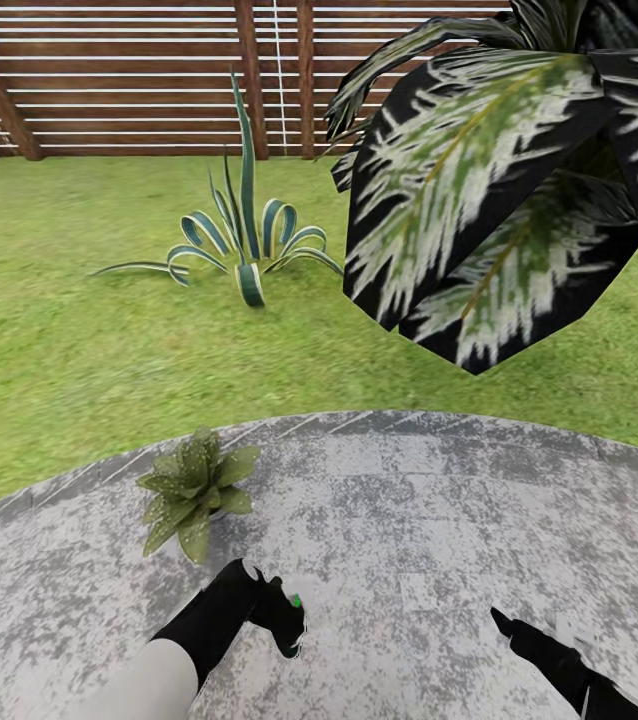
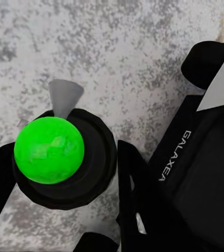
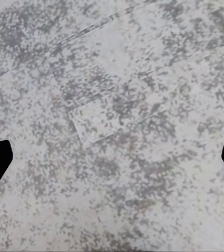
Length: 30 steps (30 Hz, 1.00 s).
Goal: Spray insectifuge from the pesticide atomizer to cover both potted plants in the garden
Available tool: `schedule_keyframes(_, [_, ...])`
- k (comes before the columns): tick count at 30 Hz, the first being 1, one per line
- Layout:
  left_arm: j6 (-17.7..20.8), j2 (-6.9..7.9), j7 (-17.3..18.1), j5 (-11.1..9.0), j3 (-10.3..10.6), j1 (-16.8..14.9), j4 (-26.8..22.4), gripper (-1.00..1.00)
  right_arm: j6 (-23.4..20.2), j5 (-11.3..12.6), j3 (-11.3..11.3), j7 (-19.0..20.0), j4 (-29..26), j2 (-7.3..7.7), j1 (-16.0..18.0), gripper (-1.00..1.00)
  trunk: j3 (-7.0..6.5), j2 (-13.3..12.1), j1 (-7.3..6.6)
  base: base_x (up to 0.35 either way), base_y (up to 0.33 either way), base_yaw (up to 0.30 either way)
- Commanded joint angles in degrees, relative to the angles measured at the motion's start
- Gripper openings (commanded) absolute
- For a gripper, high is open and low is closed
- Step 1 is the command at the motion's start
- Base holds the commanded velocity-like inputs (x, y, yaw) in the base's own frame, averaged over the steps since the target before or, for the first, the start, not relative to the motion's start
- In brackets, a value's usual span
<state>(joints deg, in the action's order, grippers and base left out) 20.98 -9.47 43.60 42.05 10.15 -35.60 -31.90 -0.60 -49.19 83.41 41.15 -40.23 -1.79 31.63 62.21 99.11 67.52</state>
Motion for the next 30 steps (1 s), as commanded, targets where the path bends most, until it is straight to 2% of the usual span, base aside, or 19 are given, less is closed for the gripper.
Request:
schedule_keyframes(1, [0.30,0.22,0.22,0.04,0.04,0.00,-0.09,-1.00,0.33,-0.32,0.35,0.42,-0.17,-0.05,0.10,1.00,0.04,0.02,0.00,0.000,0.000,-0.018])
schedule_keyframes(6, [-0.96,0.58,0.09,-0.04,0.04,0.03,2.97,-1.00,0.93,-0.29,0.43,0.71,-0.20,-0.05,0.10,1.00,0.04,0.02,0.00,0.000,0.000,-0.003])
schedule_keyframes(18, [-2.35,0.59,0.09,-0.04,0.04,0.00,3.67,-1.00,0.96,-0.21,0.44,0.86,-0.20,-0.14,0.10,1.00,0.04,0.02,0.00,-0.013,0.000,0.000])
schedule_keyframes(30, [-2.28,0.72,0.09,-0.04,-0.04,0.01,3.97,-1.00,0.79,-0.21,0.44,0.64,-0.18,-0.06,0.10,1.00,0.04,0.02,0.00,-0.256,0.000,0.000])
